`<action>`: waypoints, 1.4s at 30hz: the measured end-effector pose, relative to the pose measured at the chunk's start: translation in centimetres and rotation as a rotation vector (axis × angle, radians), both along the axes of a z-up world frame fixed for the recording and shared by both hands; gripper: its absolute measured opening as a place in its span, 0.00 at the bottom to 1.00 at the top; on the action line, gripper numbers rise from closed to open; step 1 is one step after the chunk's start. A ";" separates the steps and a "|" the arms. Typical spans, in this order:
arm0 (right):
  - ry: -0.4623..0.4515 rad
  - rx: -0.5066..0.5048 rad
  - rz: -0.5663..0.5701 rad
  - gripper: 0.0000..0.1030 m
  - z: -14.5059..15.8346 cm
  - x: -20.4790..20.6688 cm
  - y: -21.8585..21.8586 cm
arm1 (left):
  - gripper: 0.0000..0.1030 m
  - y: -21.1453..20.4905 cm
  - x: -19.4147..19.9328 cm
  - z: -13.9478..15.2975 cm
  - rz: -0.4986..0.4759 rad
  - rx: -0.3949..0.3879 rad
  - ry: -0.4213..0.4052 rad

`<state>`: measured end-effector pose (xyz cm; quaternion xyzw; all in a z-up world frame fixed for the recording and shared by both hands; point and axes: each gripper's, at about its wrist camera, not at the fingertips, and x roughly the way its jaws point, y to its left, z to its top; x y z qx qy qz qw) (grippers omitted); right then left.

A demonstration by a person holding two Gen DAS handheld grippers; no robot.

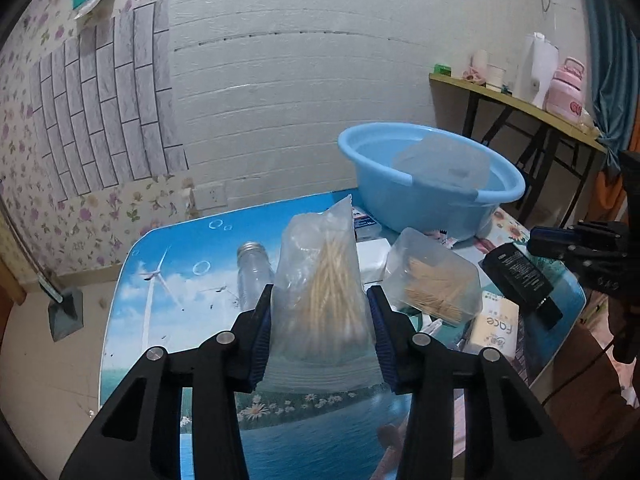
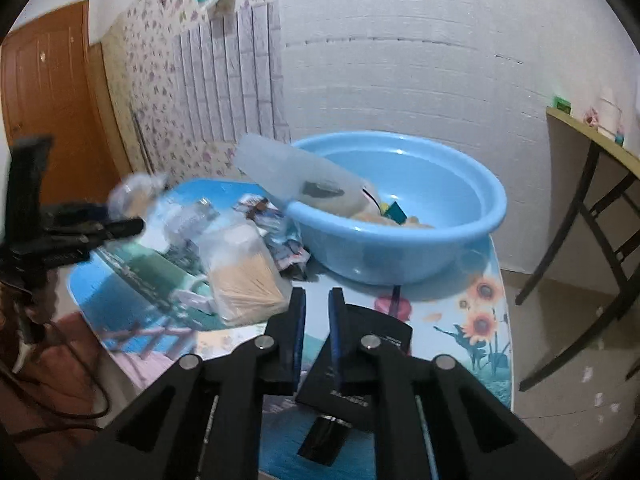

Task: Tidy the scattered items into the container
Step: 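Grasp the cotton swab bag with the left gripper while the right grasps the black power bank, then carry the swab bag and black power bank over the blue basin with both grippers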

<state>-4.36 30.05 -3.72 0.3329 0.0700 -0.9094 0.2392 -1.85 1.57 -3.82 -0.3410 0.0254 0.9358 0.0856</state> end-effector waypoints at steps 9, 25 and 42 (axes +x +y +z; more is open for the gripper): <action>-0.147 0.035 -0.162 0.75 -3.2 -1.2 2.3 | 0.42 -0.3 -0.1 -1.1 0.027 -0.005 -0.034; -0.160 0.080 -0.195 0.65 -5.9 -1.6 1.0 | 0.42 -0.8 0.2 -1.6 0.036 0.010 -0.044; -0.043 -0.027 -0.160 0.59 -2.0 -0.3 1.3 | 0.42 1.1 0.9 1.2 -0.038 0.006 0.030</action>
